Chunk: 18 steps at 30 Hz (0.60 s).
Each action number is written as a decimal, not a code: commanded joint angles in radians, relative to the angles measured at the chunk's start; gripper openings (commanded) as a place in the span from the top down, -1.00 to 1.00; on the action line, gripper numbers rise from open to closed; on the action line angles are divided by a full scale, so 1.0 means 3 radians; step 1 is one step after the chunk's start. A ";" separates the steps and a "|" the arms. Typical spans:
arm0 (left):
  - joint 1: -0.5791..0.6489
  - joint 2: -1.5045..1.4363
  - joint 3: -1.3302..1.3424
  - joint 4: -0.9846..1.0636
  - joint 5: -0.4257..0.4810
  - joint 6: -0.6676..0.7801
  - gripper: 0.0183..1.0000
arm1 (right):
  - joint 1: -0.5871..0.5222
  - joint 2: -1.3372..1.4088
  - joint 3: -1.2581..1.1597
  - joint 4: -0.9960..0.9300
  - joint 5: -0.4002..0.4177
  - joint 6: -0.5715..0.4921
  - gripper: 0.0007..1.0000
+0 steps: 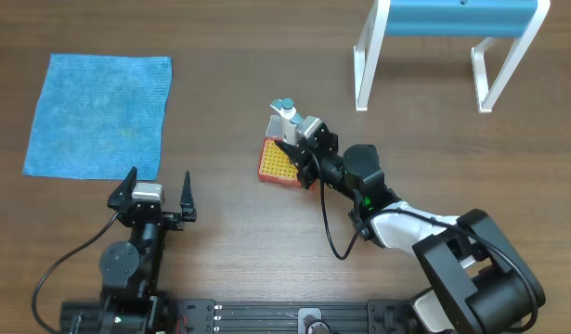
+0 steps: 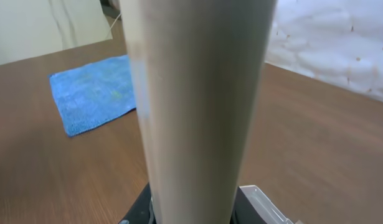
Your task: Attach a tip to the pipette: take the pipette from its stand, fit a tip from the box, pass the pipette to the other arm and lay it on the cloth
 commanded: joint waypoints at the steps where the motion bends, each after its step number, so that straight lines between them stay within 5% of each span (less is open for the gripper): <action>1: 0.0013 -0.0009 -0.0011 -0.0017 0.0010 0.0053 -0.89 | 0.0019 0.0127 -0.0226 -0.0169 0.0095 -0.0348 0.86; 12: 0.0013 -0.0009 -0.0011 -0.0017 0.0010 0.0053 -0.89 | 0.0009 0.0070 -0.0239 0.0329 0.0081 -0.0332 0.86; 18: 0.0013 -0.0009 -0.0011 -0.0017 0.0010 0.0053 -0.89 | 0.0009 -0.1188 0.0141 -0.0937 0.0079 -0.0348 0.86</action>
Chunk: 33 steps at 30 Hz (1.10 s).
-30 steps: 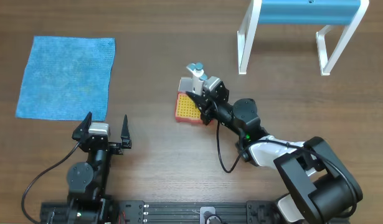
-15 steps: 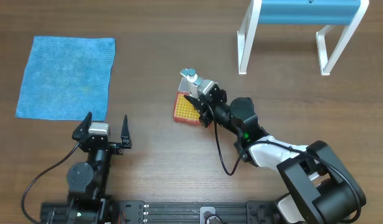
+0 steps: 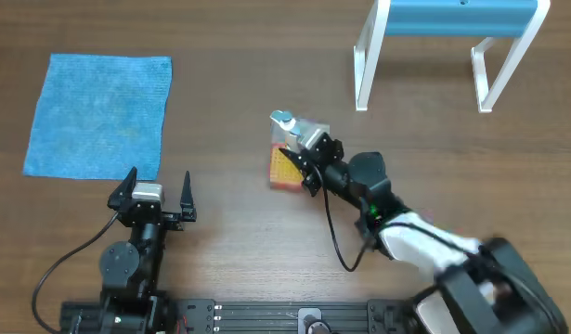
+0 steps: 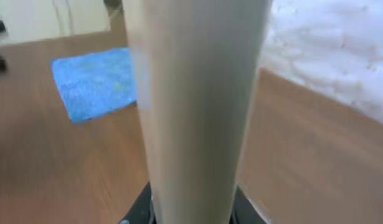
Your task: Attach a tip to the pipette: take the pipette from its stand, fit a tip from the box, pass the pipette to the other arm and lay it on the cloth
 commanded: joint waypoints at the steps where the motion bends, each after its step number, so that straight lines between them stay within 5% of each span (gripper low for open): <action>1: 0.0013 -0.0009 -0.0011 -0.0017 0.0011 0.0052 -0.89 | -0.0024 -0.0940 0.0402 -0.0905 0.0011 -0.0058 0.86; 8: 0.0013 -0.0009 -0.0011 -0.0017 0.0011 0.0052 -0.89 | -0.0019 -0.1390 0.1359 -0.2461 -0.0544 -0.0053 0.86; 11: 0.0013 -0.0009 -0.0011 -0.0017 0.0011 0.0052 -0.89 | 0.0046 -0.1427 0.1687 -0.3421 -0.0598 -0.0024 0.86; 17: 0.0013 -0.0009 -0.0011 -0.0017 0.0011 0.0052 -0.89 | 0.0278 -0.1406 0.1687 -0.4170 -0.0778 0.0184 0.85; 21: 0.0013 -0.0009 -0.0011 -0.0017 0.0011 0.0052 -0.89 | 0.0275 -0.1408 0.1687 -0.4262 -0.0843 0.0573 0.85; 32: 0.0013 -0.0009 -0.0011 -0.0015 0.0017 0.0050 -0.89 | 0.0276 -0.1397 0.1685 -0.3638 -0.0832 0.0946 0.86; 33: 0.0013 -0.0009 -0.0011 -0.0010 0.0249 -0.0200 -0.89 | 0.0276 -0.1387 0.1685 -0.3637 -0.0832 0.0977 0.86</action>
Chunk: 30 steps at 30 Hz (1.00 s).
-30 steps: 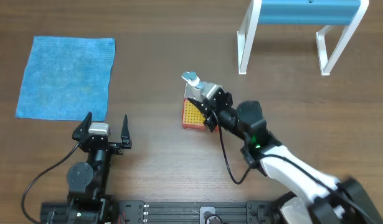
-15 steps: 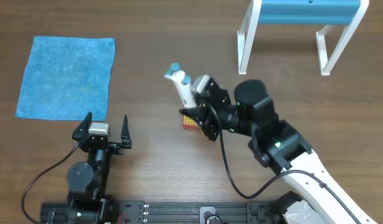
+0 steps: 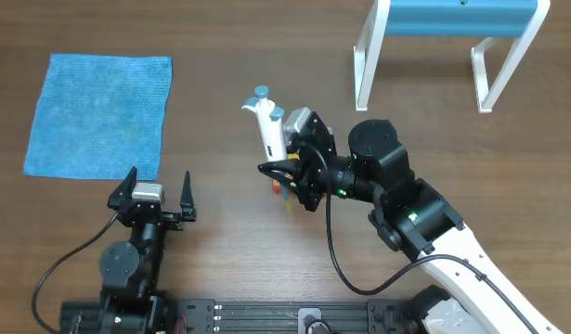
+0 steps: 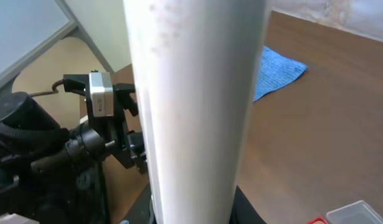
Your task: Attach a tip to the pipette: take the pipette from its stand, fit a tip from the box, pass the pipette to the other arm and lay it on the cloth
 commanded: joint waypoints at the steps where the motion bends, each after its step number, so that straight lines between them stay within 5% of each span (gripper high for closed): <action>1: 0.0013 -0.0009 -0.0011 0.0017 0.0487 -0.0702 -0.89 | 0.0008 -0.0004 0.0058 0.0033 -0.0052 0.0291 0.86; 2: 0.0013 -0.0009 -0.0011 0.0038 0.0704 -0.1307 -0.89 | 0.0008 0.0001 0.0058 0.0034 -0.0052 0.0351 0.86; 5: 0.0013 -0.0009 -0.0011 0.0086 0.1575 -0.4253 -0.89 | 0.0008 0.0014 0.0058 0.0034 -0.0052 0.0590 0.86; 8: 0.0014 -0.0009 -0.0011 0.0089 0.1567 -0.5071 -0.89 | 0.0008 0.0014 0.0058 0.0032 -0.0055 0.0713 0.86; 12: 0.0013 -0.0009 -0.0011 0.0228 0.1541 -0.5015 -0.85 | 0.0008 0.0013 0.0058 0.0008 -0.0065 0.0739 0.85; 13: 0.0013 -0.0009 -0.0011 0.0441 0.1642 -0.4894 -0.58 | 0.0008 0.0014 0.0058 -0.0031 -0.0121 0.0779 0.86; 16: 0.0013 0.0019 0.0183 0.0898 0.1928 -0.4892 -0.46 | 0.0006 0.0050 0.0055 -0.0237 -0.0615 0.0777 0.86; 21: 0.0013 0.0863 0.1059 0.0584 0.2881 -0.4316 -0.48 | -0.0010 0.0193 0.0037 -0.0287 -0.0970 0.0774 0.86; 24: 0.0013 0.1671 0.1692 0.0593 0.3540 -0.3754 -0.56 | -0.0034 0.0384 0.0037 0.0008 -0.1464 0.0776 0.85; 30: 0.0010 0.3006 0.2332 0.0879 0.4559 -0.3325 -0.71 | -0.0041 0.0580 0.0037 0.0046 -0.1830 0.0773 0.86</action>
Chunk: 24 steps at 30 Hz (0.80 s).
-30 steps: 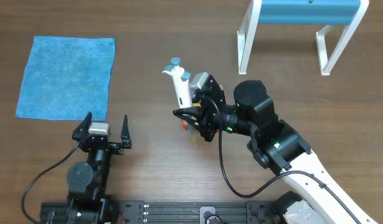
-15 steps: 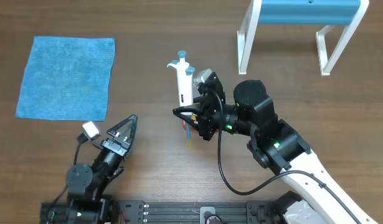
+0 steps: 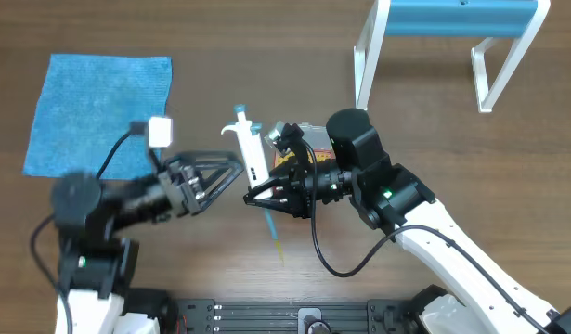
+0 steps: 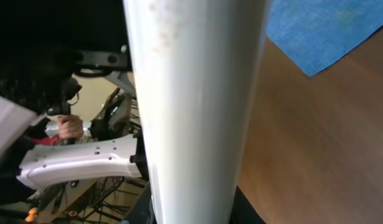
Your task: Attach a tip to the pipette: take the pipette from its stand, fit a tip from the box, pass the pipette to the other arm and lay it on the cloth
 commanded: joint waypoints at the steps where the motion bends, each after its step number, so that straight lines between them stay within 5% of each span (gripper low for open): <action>1: 0.0004 0.0885 0.0290 0.0431 0.0899 0.0376 -0.71 | -0.0020 0.0047 0.0036 0.0023 -0.0559 -0.0001 0.86; 11: 0.0000 0.1061 0.0290 0.0624 0.0853 0.0384 -0.61 | -0.0019 0.0047 0.0036 0.0051 -0.0589 0.0011 0.86; 12: -0.0015 0.1061 0.0290 0.0623 0.0851 0.0374 -0.51 | -0.0019 0.0047 0.0036 0.0078 -0.0589 0.0011 0.85; 14: -0.0125 0.1061 0.0290 0.0624 0.0781 0.0375 0.23 | -0.0019 0.0047 0.0036 0.0130 -0.0587 0.0011 0.86; 15: -0.0184 0.1063 0.0290 0.0623 0.0729 0.0375 0.39 | -0.0019 0.0047 0.0036 0.0156 -0.0589 0.0011 0.86; 17: -0.0305 0.1066 0.0290 0.0626 0.0607 0.0376 0.25 | -0.0019 0.0047 0.0036 0.0174 -0.0589 0.0013 0.86; 18: -0.0350 0.1067 0.0290 0.0624 0.0549 0.0378 0.46 | -0.0019 0.0047 0.0036 0.0174 -0.0589 0.0014 0.86; 19: -0.0348 0.1067 0.0290 0.0626 0.0548 0.0378 0.94 | -0.0019 0.0047 0.0036 0.0173 -0.0589 0.0014 0.86; 24: -0.0342 0.1068 0.0290 0.0624 0.0538 0.0378 0.98 | -0.0020 0.0047 0.0036 0.0173 -0.0589 0.0013 0.86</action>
